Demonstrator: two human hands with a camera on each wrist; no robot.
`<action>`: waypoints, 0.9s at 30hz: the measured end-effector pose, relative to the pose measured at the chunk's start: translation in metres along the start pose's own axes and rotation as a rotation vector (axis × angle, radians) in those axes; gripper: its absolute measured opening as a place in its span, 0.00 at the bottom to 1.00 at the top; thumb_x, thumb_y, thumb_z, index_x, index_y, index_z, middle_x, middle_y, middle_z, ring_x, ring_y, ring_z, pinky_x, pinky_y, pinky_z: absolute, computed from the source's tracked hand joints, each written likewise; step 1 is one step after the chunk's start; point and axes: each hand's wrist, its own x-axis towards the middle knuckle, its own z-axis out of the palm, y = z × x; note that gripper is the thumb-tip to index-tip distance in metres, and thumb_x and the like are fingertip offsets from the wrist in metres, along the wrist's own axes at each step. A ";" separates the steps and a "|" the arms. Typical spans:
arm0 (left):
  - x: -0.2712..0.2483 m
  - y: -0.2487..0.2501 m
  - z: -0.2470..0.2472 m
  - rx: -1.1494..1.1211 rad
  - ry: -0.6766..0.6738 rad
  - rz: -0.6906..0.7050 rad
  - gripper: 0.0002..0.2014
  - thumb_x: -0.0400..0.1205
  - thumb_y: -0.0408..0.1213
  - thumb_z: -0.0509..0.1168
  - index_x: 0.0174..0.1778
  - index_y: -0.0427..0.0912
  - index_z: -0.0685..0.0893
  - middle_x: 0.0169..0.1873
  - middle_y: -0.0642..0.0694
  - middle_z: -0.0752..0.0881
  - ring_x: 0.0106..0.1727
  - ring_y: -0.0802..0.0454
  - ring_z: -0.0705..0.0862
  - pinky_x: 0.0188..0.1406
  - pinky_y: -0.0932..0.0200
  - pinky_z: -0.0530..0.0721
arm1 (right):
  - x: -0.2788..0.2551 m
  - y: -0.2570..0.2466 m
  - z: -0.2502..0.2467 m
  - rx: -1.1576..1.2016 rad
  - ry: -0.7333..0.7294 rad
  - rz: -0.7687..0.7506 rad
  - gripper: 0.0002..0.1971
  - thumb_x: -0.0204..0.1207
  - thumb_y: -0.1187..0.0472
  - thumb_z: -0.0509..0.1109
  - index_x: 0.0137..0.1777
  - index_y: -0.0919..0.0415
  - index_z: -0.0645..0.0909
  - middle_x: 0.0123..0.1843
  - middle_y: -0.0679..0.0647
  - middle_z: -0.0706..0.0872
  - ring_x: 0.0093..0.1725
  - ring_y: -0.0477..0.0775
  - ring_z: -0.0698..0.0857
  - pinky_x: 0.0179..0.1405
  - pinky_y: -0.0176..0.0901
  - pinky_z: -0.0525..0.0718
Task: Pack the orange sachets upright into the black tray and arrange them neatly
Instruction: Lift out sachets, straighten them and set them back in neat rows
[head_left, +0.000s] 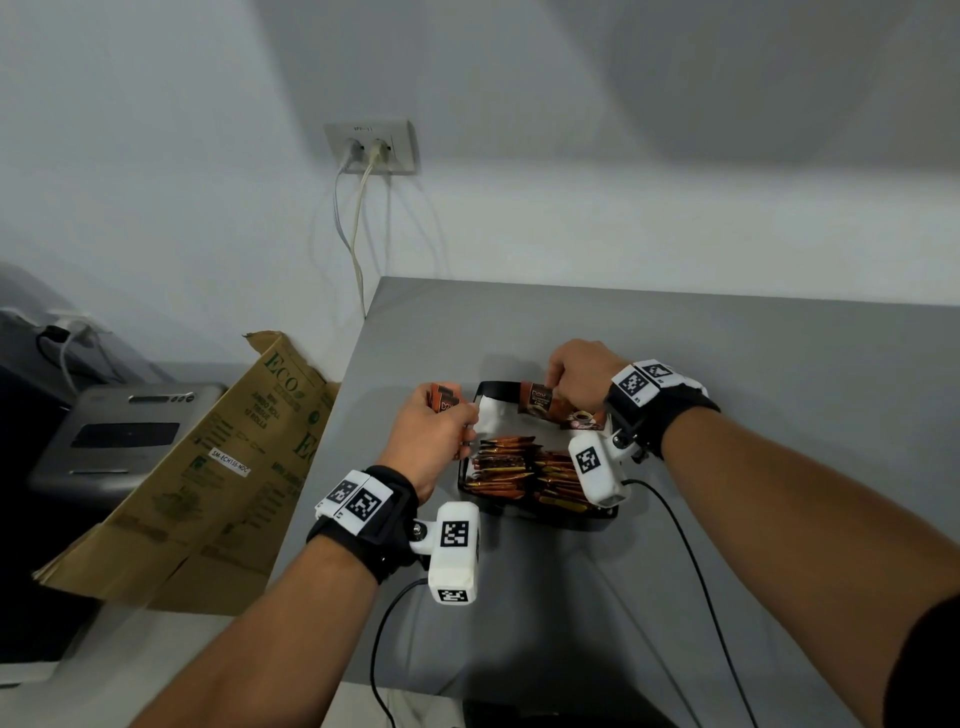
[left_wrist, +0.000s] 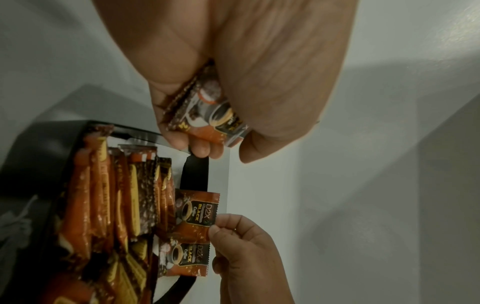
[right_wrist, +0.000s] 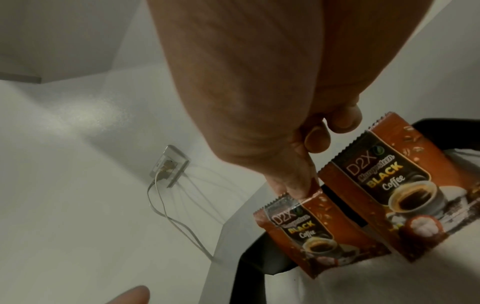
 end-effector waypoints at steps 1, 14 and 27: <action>0.000 -0.001 0.000 0.000 -0.002 -0.004 0.12 0.83 0.25 0.67 0.59 0.40 0.77 0.44 0.35 0.83 0.32 0.50 0.81 0.29 0.59 0.83 | 0.001 0.001 0.000 0.017 0.003 0.008 0.10 0.79 0.70 0.68 0.51 0.60 0.90 0.49 0.55 0.89 0.41 0.51 0.86 0.31 0.39 0.81; -0.002 -0.001 0.002 0.008 -0.013 -0.015 0.13 0.82 0.24 0.67 0.61 0.37 0.76 0.46 0.33 0.81 0.30 0.50 0.79 0.30 0.55 0.79 | 0.006 0.005 0.003 -0.077 0.057 -0.036 0.12 0.75 0.72 0.67 0.48 0.57 0.88 0.52 0.55 0.89 0.47 0.55 0.88 0.45 0.47 0.87; 0.007 0.002 0.007 -0.158 -0.039 -0.053 0.13 0.83 0.20 0.58 0.58 0.38 0.80 0.46 0.34 0.87 0.43 0.38 0.91 0.50 0.40 0.90 | -0.007 -0.004 -0.020 0.054 0.146 -0.134 0.11 0.78 0.61 0.69 0.58 0.57 0.87 0.58 0.51 0.88 0.55 0.50 0.85 0.54 0.39 0.80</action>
